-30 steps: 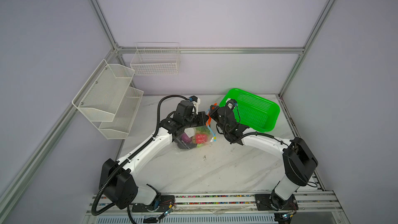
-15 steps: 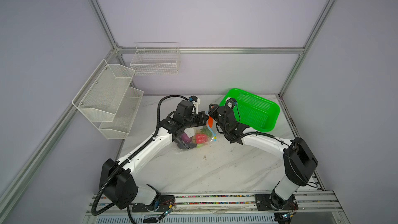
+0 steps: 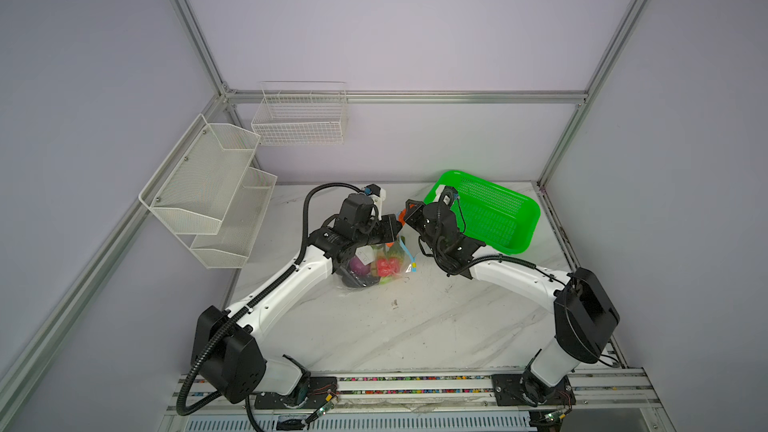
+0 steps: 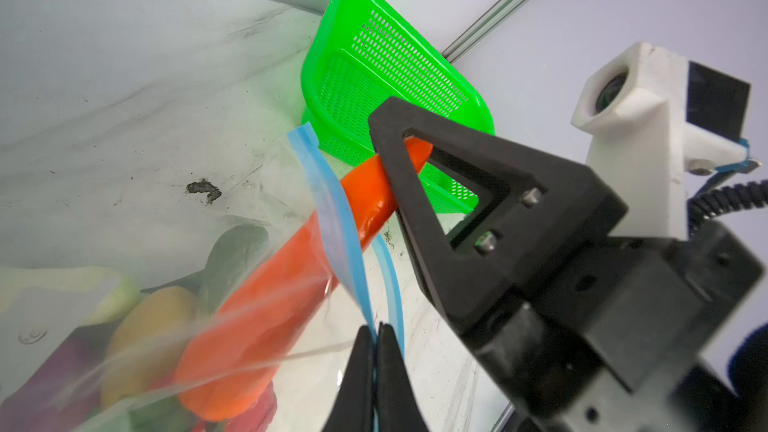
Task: Place the food in the zip-top bag and seal the zipper
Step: 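Lower the carrot into the bag held open by the left gripper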
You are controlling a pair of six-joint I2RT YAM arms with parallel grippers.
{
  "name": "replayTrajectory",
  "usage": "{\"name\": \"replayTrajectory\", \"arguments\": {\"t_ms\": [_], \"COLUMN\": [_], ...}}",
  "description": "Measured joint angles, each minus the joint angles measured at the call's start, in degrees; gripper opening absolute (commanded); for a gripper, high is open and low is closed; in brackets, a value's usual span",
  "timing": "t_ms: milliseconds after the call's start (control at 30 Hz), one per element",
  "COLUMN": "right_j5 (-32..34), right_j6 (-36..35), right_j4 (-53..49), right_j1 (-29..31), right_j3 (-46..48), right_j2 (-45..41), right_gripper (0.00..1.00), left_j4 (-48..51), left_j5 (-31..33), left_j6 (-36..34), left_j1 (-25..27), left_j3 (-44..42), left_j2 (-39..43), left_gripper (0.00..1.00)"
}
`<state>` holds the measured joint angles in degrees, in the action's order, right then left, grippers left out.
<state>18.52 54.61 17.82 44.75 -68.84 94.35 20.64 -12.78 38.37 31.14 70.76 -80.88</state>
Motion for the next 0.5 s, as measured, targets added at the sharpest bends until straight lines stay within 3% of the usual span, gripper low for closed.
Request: {"name": "replayTrajectory", "arguments": {"t_ms": [500], "right_j5": [-7.08], "right_j6": [5.33], "right_j4": [0.92], "right_j1": [0.0], "right_j3": [6.49], "right_j2": [-1.77], "right_gripper": [0.16], "left_j4": [0.04], "left_j5": [0.17], "left_j6": [0.0], "left_j1": [-0.04], "left_j3": [0.0], "left_j2": [1.2], "left_gripper": [0.0]}}
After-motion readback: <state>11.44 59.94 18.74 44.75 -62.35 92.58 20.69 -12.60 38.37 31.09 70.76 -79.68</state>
